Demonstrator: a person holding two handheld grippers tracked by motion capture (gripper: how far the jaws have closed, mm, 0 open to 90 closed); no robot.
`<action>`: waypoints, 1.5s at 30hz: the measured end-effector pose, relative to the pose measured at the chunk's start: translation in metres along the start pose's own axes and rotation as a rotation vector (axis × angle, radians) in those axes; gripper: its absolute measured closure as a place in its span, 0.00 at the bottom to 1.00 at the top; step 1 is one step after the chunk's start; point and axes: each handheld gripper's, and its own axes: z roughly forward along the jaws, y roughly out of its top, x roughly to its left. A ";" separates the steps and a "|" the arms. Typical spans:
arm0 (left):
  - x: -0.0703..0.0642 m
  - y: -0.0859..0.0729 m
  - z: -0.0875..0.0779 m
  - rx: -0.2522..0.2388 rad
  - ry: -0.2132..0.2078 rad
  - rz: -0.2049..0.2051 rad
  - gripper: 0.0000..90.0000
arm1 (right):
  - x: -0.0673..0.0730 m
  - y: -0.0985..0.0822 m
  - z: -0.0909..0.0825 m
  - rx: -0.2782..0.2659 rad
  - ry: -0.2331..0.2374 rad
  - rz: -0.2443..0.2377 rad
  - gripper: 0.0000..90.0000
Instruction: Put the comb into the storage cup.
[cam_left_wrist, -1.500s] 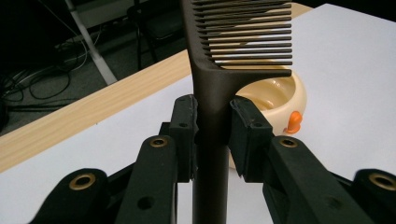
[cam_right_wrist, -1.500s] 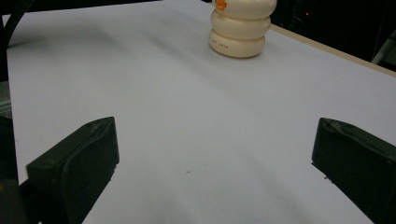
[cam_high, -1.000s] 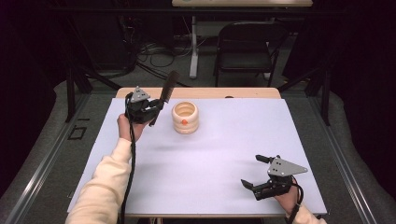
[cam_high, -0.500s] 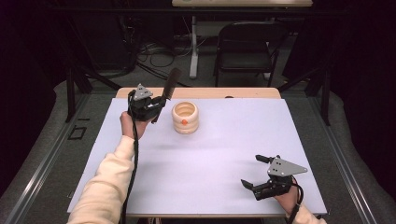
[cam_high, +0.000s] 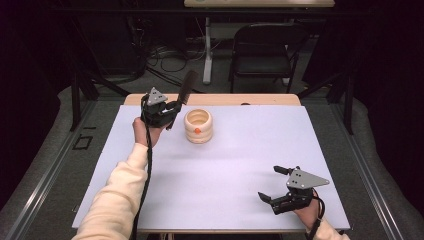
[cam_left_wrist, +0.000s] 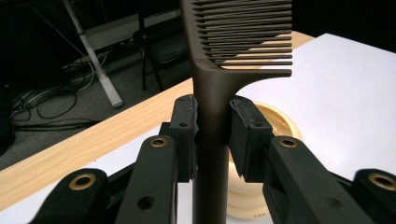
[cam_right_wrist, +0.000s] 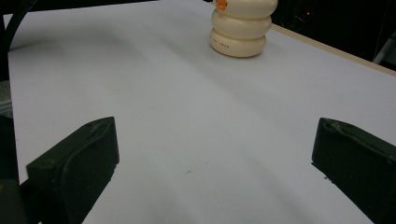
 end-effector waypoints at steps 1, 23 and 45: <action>0.000 0.000 0.000 -0.004 0.000 0.000 0.80 | 0.000 0.000 0.000 0.000 0.000 0.000 0.00; -0.006 0.008 0.009 -0.033 0.001 -0.002 0.80 | 0.000 0.000 0.000 -0.001 0.001 0.001 0.00; -0.011 0.017 0.017 -0.058 0.002 0.002 0.80 | -0.001 0.000 0.000 -0.001 0.002 0.003 0.00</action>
